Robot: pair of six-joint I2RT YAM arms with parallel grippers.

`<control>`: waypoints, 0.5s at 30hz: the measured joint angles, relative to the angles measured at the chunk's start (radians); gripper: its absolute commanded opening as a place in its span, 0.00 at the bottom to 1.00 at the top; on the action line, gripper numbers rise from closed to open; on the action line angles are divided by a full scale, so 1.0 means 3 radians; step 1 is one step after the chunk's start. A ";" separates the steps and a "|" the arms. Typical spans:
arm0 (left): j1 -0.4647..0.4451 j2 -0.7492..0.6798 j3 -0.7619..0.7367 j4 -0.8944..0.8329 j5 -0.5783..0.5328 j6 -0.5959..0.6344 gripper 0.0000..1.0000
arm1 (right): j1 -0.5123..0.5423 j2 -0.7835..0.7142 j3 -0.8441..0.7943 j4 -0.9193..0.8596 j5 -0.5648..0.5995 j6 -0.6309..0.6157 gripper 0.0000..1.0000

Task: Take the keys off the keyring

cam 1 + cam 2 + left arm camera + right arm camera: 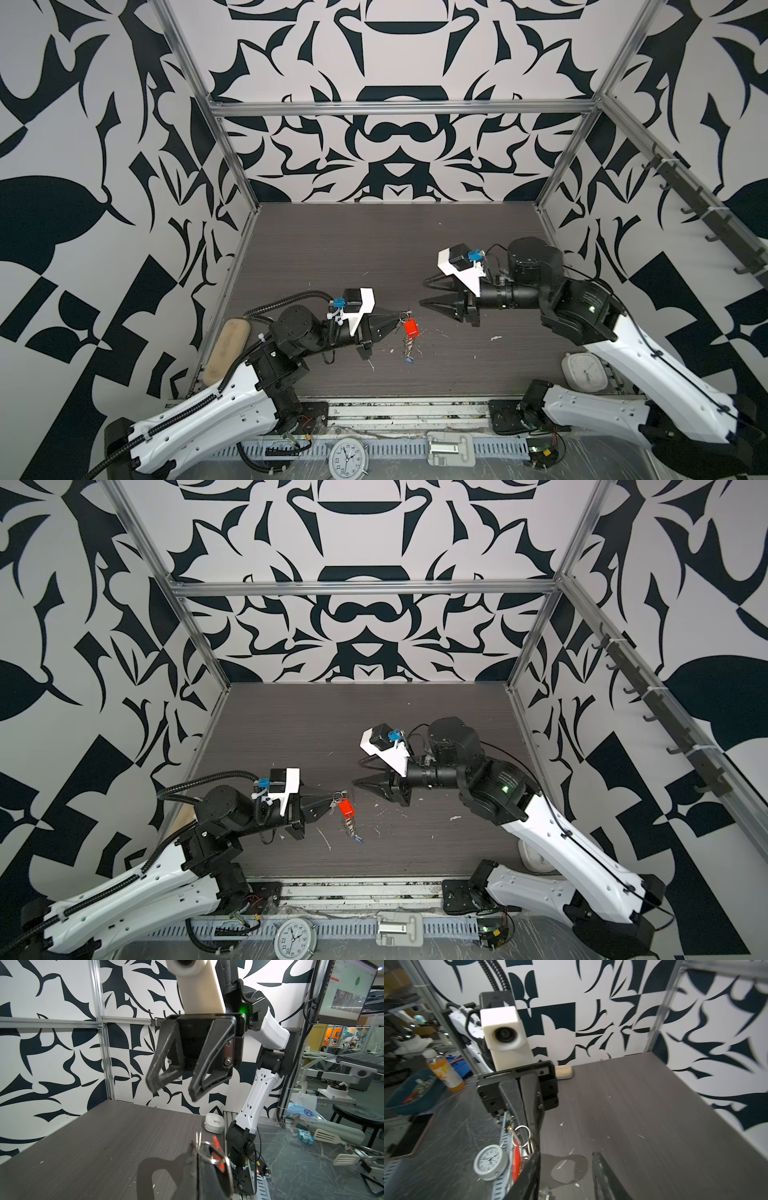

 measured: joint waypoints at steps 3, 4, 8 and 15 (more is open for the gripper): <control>0.0000 -0.0003 0.0000 -0.0011 0.0003 0.0001 0.00 | 0.0000 0.0093 0.0000 -0.0041 -0.0184 0.0036 0.34; 0.0000 -0.0003 0.0000 -0.0015 0.0003 0.0003 0.00 | 0.0000 0.0109 0.0000 -0.0051 -0.0224 0.0047 0.33; 0.0000 -0.0003 0.0000 -0.0034 0.0000 0.0009 0.00 | -0.0006 0.0135 0.0000 -0.0072 -0.0329 0.0071 0.33; 0.0000 -0.0003 0.0000 -0.0034 -0.0023 0.0009 0.00 | -0.0006 0.0111 -0.0006 -0.0072 -0.0395 0.0098 0.32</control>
